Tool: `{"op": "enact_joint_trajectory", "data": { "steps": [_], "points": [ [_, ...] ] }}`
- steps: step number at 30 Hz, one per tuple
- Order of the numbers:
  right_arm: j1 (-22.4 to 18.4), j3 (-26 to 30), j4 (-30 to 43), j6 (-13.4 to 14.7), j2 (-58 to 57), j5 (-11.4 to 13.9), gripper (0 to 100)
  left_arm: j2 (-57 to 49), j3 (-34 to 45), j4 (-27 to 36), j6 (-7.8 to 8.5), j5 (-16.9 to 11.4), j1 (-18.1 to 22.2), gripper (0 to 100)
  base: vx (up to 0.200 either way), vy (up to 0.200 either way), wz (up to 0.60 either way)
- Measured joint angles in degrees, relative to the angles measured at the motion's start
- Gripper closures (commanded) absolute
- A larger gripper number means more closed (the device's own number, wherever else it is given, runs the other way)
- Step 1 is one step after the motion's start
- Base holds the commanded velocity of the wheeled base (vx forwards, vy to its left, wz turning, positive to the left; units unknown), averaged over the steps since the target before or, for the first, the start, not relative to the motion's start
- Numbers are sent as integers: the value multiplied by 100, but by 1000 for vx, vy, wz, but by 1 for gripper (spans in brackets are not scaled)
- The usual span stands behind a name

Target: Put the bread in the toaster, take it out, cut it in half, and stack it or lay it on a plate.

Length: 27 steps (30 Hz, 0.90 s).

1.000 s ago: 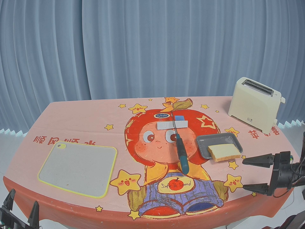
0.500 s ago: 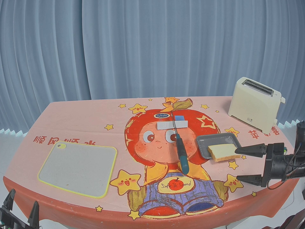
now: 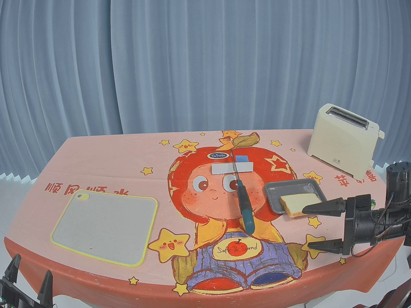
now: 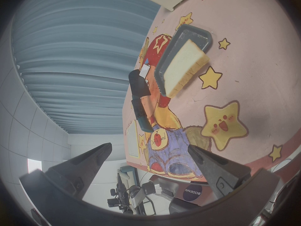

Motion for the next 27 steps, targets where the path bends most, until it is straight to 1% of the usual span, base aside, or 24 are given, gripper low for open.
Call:
{"op": "enact_joint_trajectory", "data": {
  "steps": [6,9,13,17,20,24,27],
  "points": [
    [17,57,-1,6,46,5,0,0,0,2,0,2,0,0,0,0,0],
    [96,-105,2,20,29,5,0,0,0,0,0,0,0,0,0,0,0],
    [329,-317,10,38,-43,2,0,0,0,2,0,0,0,0,0,0,0],
    [411,-375,7,137,-94,84,0,0,0,2,-2,0,0,0,0,0,0],
    [417,-310,-20,151,32,137,0,0,0,2,-2,2,0,0,0,0,0],
    [408,-229,-217,158,256,150,0,0,0,0,0,0,0,0,0,0,0],
    [406,-179,-575,208,366,151,0,0,0,2,0,2,2,0,0,0,0]
  ]
}}
